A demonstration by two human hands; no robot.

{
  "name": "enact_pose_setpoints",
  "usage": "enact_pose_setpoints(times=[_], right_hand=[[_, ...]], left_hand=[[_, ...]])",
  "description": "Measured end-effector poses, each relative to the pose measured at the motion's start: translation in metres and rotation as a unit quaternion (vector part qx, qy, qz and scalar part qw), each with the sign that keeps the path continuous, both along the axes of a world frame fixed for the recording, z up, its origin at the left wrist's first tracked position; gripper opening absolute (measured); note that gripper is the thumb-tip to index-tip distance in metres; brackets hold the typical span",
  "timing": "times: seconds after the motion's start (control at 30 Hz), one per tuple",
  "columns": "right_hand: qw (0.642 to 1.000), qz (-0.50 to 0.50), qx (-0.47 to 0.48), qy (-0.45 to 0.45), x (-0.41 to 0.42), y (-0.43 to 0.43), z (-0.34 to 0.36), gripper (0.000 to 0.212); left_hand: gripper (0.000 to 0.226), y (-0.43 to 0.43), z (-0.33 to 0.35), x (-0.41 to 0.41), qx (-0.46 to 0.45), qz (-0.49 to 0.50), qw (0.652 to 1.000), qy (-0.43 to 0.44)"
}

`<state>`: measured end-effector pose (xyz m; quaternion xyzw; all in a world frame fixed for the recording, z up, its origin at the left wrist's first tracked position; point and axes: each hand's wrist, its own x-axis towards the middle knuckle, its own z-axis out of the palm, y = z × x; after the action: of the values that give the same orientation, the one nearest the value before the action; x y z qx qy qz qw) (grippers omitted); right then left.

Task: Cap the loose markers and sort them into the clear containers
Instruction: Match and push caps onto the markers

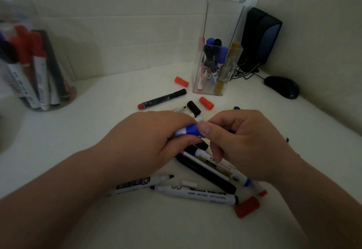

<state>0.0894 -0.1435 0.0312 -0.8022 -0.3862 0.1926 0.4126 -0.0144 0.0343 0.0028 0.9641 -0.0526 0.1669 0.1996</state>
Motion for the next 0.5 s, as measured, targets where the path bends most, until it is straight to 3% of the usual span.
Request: enact_pose_setpoints(times=[0.13, 0.33, 0.4, 0.47, 0.5], right_hand=[[1.000, -0.003, -0.020, 0.010, -0.003, 0.003, -0.002, 0.050], [0.998, -0.024, 0.025, 0.051, 0.001, 0.001, 0.002, 0.039], [0.985, -0.062, 0.074, 0.145, 0.009, -0.003, 0.003, 0.034], [0.935, -0.067, 0.158, 0.311, 0.019, -0.005, 0.005, 0.027], [0.905, -0.056, 0.191, 0.376, 0.023, -0.007, 0.005, 0.033]], left_hand=[[0.035, 0.001, 0.000, -0.002, 0.014, -0.008, 1.000, -0.010], [0.035, -0.006, 0.000, 0.002, 0.006, 0.006, 1.000, -0.021], [0.032, -0.006, 0.000, 0.003, -0.008, 0.031, 0.999, -0.008], [0.033, -0.003, -0.002, 0.003, -0.041, 0.042, 0.998, 0.003], [0.032, -0.002, -0.002, 0.002, -0.060, 0.044, 0.997, 0.006]])
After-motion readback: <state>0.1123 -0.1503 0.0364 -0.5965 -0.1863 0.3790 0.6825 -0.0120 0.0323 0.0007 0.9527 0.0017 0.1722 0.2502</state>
